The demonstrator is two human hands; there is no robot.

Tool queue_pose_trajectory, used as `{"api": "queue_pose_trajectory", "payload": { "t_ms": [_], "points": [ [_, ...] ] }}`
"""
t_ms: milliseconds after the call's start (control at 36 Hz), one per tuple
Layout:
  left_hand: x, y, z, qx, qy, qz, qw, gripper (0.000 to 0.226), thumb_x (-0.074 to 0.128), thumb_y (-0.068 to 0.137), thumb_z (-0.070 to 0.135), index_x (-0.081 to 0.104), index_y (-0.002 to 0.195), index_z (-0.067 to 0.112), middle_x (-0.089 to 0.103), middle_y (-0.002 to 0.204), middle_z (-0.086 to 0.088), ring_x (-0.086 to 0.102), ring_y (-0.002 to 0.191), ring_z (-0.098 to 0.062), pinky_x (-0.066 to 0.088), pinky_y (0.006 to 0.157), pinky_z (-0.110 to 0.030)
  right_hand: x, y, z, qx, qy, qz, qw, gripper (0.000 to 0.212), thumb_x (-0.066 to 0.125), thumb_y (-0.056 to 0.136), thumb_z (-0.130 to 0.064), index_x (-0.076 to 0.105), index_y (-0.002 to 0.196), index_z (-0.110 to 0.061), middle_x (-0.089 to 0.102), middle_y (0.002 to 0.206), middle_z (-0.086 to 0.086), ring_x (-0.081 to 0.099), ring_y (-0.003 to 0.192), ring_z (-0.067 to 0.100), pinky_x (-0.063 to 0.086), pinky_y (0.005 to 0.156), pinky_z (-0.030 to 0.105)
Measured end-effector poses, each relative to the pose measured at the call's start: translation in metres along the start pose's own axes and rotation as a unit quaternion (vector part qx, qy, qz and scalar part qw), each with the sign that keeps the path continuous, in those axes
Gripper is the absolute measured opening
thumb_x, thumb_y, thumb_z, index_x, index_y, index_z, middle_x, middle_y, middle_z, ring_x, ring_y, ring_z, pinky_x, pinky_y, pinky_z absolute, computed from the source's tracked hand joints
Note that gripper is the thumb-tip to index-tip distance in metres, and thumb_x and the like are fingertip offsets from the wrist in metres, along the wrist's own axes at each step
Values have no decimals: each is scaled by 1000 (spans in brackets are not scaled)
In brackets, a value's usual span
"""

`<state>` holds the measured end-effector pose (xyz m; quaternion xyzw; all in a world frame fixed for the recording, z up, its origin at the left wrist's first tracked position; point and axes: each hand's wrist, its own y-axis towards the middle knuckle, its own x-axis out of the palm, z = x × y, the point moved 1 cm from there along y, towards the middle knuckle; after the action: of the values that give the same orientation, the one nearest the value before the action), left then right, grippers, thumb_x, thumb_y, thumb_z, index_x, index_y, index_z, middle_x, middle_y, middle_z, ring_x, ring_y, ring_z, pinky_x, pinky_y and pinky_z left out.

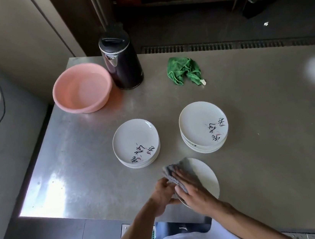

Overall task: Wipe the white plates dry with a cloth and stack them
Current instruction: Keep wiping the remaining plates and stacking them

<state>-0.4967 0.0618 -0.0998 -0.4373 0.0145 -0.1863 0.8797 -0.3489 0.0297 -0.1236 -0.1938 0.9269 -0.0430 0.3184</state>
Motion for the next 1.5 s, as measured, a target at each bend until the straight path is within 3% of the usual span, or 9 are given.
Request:
{"api": "queue_pose_trajectory", "payload": {
  "t_ms": [194, 306, 444, 694, 806, 944, 1222, 1361, 1500],
  "points": [
    [-9, -2, -5, 4, -24, 8, 1000, 51, 44, 95, 1, 60, 134, 30, 76, 108, -19, 75, 100, -32, 63, 78, -48, 0, 0, 35, 248, -143, 45, 957, 57, 27, 107, -41, 18, 159, -17, 13, 167, 2, 9, 154, 13, -1, 121, 25],
    [-7, 3, -15, -9, -109, 61, 992, 37, 52, 86, 3, 56, 121, 12, 68, 105, -22, 69, 94, -37, 59, 86, -60, 4, -5, 15, 140, -74, -6, 987, 54, 29, 108, -38, 15, 159, -28, 5, 165, -12, -1, 152, 4, -6, 120, 18],
    [-5, 6, -18, -3, -105, 111, 988, 26, 59, 79, 10, 50, 102, 7, 59, 99, -18, 63, 91, -31, 53, 83, -41, -2, -11, -5, 122, 75, -21, 990, 52, 37, 107, -36, 23, 157, -32, 12, 158, -28, 4, 144, -16, 6, 120, 13],
    [2, 1, -21, 13, -90, 26, 995, 48, 67, 70, 6, 65, 118, 6, 76, 105, -16, 74, 92, -33, 63, 77, -44, -1, 6, 3, 91, -68, -36, 993, 54, 36, 107, -39, 24, 158, -25, 6, 157, -23, 5, 152, 2, -13, 112, 8],
    [-1, 1, -23, -11, -100, 39, 994, 58, 60, 62, 4, 65, 120, 10, 72, 111, -17, 73, 92, -29, 63, 77, -44, -11, 12, 17, 211, -125, -1, 970, 58, 28, 108, -36, 12, 159, -14, 6, 167, 4, 2, 154, 15, -10, 118, 21],
    [3, -1, -15, -1, -79, 25, 997, 27, 64, 85, 5, 69, 111, 7, 76, 104, -19, 75, 91, -32, 62, 75, -41, 5, 9, -7, 36, -49, -53, 997, 54, 30, 108, -36, 12, 158, -29, 5, 164, -17, -2, 151, 0, -5, 120, 18],
    [-11, 2, -29, -50, -197, 67, 977, 57, 60, 60, 1, 64, 116, 13, 67, 102, -17, 66, 95, -36, 60, 74, -44, -8, 20, 8, 232, -91, 7, 968, 53, 31, 108, -36, 30, 156, -14, 26, 164, 4, 18, 152, 11, 8, 124, 29],
    [-15, 4, -19, -30, -134, 105, 985, 15, 64, 90, 1, 52, 91, 10, 62, 86, -13, 64, 77, -25, 54, 63, -32, -9, 6, -13, 136, 111, -25, 984, 47, 35, 107, -41, 24, 152, -51, 21, 159, -27, 14, 144, -13, 10, 112, 2],
    [-12, -6, -12, 8, -94, 48, 994, 46, 73, 75, 10, 64, 119, -1, 72, 113, -25, 72, 96, -31, 61, 87, -52, 3, 6, -10, 66, 42, -85, 993, 48, 32, 109, -38, 26, 156, -36, 16, 163, -19, 10, 150, -2, 6, 124, 25]
  ]
}}
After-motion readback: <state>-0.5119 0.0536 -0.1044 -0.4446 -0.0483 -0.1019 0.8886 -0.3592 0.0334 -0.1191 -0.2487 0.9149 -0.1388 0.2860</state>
